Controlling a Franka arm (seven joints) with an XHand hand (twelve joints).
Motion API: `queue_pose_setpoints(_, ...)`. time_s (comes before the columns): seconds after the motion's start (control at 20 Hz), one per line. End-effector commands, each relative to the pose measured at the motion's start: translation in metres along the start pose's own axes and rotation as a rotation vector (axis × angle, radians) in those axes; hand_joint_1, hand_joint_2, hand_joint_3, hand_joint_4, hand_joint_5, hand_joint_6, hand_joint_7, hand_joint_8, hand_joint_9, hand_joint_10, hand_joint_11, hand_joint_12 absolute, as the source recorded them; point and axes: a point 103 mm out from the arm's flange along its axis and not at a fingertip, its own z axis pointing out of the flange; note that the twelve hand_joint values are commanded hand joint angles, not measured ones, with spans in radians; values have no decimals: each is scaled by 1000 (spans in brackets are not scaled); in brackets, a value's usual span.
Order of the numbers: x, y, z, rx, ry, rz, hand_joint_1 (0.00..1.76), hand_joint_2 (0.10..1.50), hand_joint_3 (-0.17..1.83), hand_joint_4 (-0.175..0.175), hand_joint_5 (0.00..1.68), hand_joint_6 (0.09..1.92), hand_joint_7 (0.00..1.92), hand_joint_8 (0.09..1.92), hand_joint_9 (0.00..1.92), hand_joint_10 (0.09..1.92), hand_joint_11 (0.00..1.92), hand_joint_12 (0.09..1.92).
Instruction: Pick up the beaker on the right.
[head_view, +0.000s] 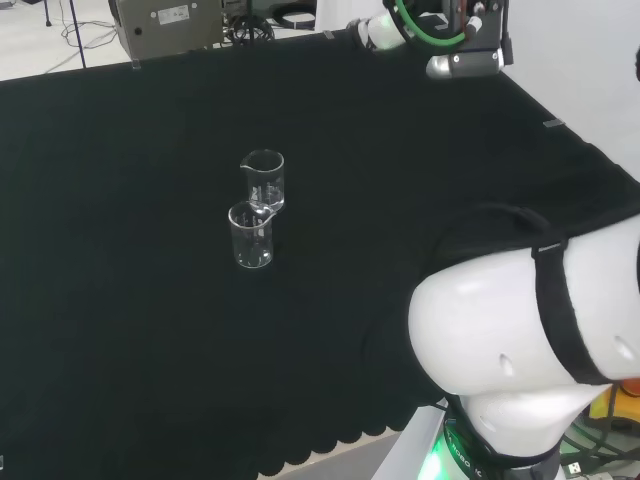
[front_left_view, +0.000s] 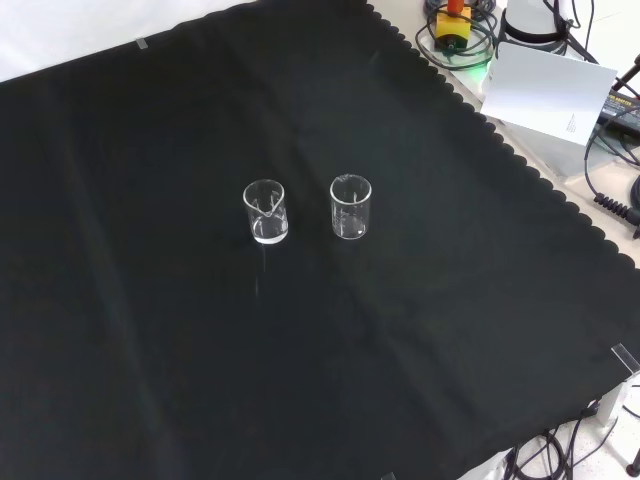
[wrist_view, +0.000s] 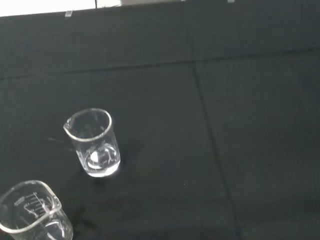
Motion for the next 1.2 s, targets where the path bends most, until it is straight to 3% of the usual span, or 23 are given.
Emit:
queue_pose_setpoints(0.05, -10, 68, 58, 47, 67, -50, 600, 931, 242, -38, 350, 87, 304, 711, 427, 697, 86, 1405)
queue_pose_setpoints(0.3, -3, 104, 95, 80, 76, -88, 673, 874, 244, -38, 352, 87, 296, 715, 424, 693, 86, 1407)
queue_pose_setpoints(0.5, -2, 126, 121, 94, 120, -100, 686, 789, 406, -38, 360, 87, 292, 726, 425, 692, 86, 1409)
queue_pose_setpoints(0.7, -1, 143, 143, 101, 163, -116, 703, 751, 455, -38, 366, 87, 287, 728, 425, 694, 88, 1412)
queue_pose_setpoints(0.9, 0, 155, 160, 71, 220, -143, 738, 707, 479, -40, 384, 87, 281, 727, 422, 692, 99, 1406)
queue_pose_setpoints(1.2, 5, 172, 184, 89, 248, -176, 755, 671, 511, -43, 403, 87, 282, 730, 416, 688, 106, 1405)
